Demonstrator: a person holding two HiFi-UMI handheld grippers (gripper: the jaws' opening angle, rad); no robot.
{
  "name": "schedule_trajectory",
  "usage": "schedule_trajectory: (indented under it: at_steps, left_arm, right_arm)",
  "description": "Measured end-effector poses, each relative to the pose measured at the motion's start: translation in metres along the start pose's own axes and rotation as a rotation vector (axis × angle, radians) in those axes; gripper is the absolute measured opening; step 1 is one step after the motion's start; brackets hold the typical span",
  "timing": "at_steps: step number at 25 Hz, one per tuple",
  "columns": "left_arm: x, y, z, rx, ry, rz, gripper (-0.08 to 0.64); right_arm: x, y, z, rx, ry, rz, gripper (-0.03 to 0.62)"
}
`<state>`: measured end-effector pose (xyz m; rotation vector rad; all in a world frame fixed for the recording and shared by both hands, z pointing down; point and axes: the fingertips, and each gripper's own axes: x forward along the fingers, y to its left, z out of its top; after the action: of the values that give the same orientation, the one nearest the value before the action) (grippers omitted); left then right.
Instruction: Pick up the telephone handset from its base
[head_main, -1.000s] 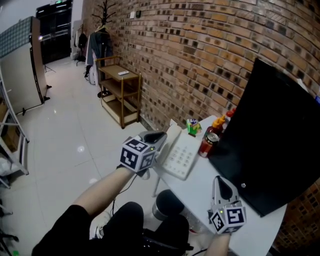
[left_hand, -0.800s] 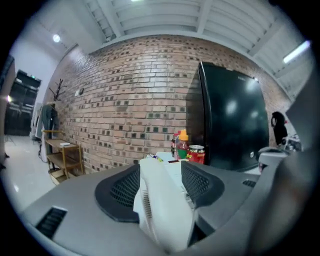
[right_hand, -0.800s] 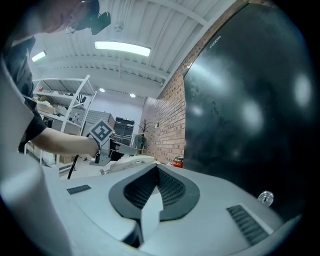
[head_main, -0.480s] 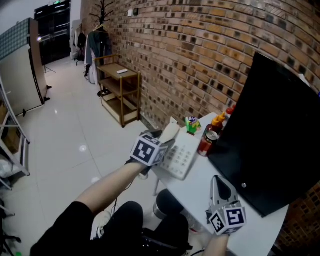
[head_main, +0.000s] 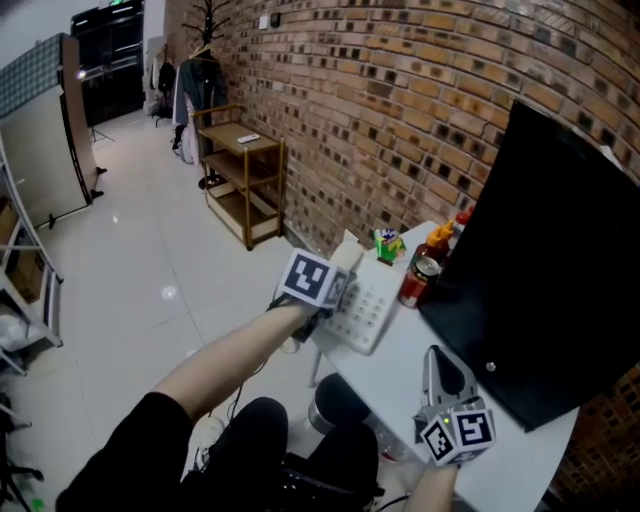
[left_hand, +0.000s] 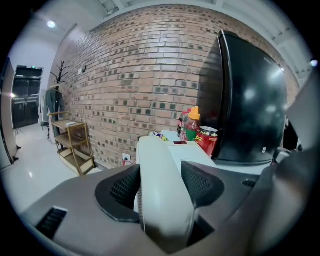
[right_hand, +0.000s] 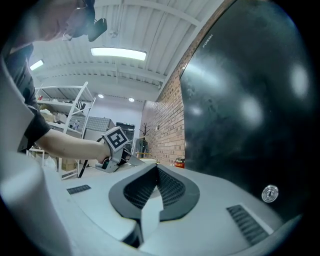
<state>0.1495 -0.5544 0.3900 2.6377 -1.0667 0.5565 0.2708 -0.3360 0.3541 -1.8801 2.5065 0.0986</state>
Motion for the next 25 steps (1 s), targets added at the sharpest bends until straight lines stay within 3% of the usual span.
schedule_trajectory:
  at_steps: [8,13,19,25]
  left_arm:
    - [-0.002,-0.001,0.0,-0.054,-0.019,0.015,0.233]
    - [-0.024,0.001,0.007,-0.069,-0.085,0.001,0.232]
    - [-0.047,-0.012,0.014,-0.047,-0.184,-0.101,0.232]
    - [-0.086,-0.028,0.021,-0.056,-0.338,-0.293,0.232]
  right_arm:
    - [-0.002,-0.002,0.001,0.01,-0.02,-0.012,0.008]
    - [-0.004,-0.001,0.001,0.005,-0.017,-0.013,0.008]
    - [0.001,-0.003,0.001,-0.034,-0.006,-0.026,0.008]
    - [-0.003,0.004,0.0,-0.068,0.019,-0.031,0.008]
